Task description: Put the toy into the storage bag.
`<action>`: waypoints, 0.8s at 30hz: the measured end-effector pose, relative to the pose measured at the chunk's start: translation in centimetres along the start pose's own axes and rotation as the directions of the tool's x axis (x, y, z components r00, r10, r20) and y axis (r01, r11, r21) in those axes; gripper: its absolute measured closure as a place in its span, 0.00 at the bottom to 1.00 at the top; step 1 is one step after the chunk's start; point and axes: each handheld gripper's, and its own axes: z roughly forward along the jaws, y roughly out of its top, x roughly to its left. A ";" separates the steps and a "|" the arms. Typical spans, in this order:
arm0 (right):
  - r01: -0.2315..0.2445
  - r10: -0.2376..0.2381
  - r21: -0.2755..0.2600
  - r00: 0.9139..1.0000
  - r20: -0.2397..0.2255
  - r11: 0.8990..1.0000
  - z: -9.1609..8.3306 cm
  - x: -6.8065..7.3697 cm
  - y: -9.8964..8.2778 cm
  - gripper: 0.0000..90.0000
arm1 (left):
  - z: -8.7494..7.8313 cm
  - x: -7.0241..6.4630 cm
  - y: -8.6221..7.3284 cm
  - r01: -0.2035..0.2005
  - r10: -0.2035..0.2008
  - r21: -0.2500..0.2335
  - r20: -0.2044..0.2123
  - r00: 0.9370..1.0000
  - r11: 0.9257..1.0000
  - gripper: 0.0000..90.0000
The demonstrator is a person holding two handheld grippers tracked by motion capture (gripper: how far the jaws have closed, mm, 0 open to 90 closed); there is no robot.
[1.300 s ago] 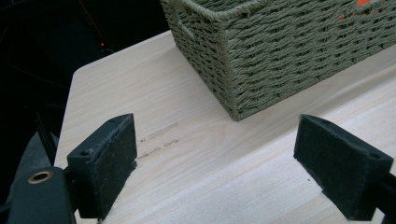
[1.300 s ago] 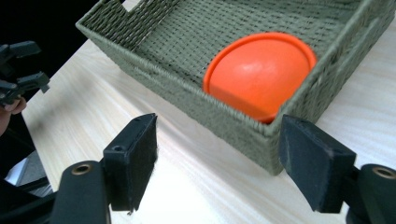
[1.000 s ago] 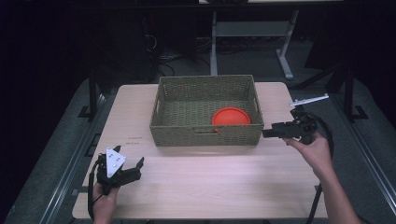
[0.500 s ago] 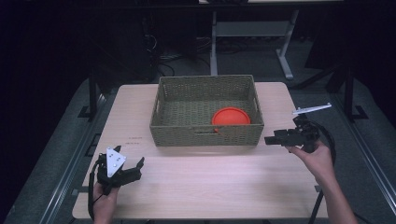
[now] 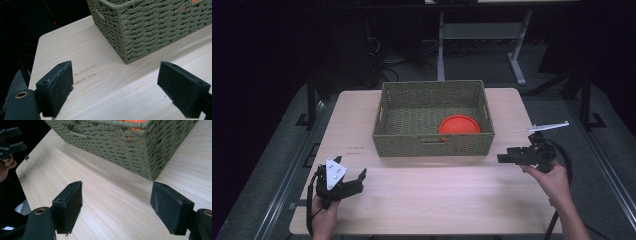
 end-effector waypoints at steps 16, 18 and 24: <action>-0.016 0.016 -0.003 0.999 0.030 1.000 -0.4 -0.7 -3.1 0.26 | 0.0 0.0 0.0 -0.002 0.002 0.001 0.003 1.000 1.000 0.14; -0.014 0.015 -0.006 0.999 0.030 1.000 -0.5 -0.7 -3.5 0.26 | 0.1 -0.1 0.0 0.003 -0.003 -0.001 0.005 1.000 1.000 0.14; 0.017 -0.018 0.027 0.999 0.045 0.999 -0.6 -0.2 -4.8 0.25 | 0.0 -0.1 0.0 0.003 -0.003 0.001 0.002 1.000 1.000 0.14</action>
